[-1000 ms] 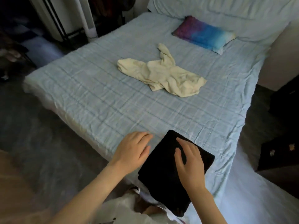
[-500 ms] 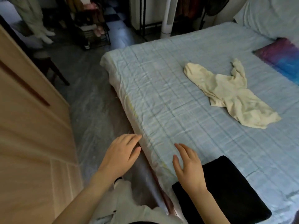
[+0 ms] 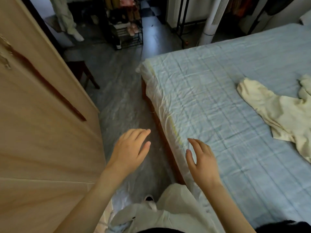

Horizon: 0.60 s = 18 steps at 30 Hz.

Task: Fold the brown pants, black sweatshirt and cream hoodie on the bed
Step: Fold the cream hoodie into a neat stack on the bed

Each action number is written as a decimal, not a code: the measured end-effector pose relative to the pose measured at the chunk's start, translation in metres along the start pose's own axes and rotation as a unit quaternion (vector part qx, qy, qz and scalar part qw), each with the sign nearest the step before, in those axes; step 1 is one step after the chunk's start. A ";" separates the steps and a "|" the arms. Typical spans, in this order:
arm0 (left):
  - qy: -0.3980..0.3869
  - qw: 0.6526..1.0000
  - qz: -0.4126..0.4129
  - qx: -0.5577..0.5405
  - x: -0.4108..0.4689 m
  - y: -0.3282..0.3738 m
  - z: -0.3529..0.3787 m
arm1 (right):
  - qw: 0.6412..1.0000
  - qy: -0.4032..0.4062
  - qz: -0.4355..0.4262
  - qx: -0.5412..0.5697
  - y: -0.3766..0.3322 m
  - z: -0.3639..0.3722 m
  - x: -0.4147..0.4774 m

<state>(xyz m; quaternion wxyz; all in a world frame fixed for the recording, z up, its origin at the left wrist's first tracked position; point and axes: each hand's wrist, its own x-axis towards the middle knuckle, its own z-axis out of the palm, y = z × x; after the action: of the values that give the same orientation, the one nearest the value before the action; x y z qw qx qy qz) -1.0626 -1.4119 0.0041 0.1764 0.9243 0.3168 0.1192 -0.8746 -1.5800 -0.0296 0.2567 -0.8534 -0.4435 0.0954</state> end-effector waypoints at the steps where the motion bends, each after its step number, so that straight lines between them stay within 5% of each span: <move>1: 0.004 1.000 -0.001 -0.003 0.011 -0.007 0.001 | 1.000 0.000 0.000 -0.003 -0.002 0.004 0.013; 11: -0.034 0.999 0.023 -0.010 0.171 -0.073 0.021 | 1.000 0.004 0.017 0.001 -0.002 0.042 0.176; 18: -0.040 0.989 0.146 -0.003 0.331 -0.082 0.011 | 0.994 0.071 0.082 -0.005 0.004 0.019 0.283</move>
<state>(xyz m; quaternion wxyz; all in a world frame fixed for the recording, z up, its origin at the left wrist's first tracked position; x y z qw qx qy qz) -0.8487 -1.1464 -0.0029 0.1722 0.9641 0.1712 0.1076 -0.7127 -1.3473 -0.0296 0.2748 -0.8927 -0.3533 0.0528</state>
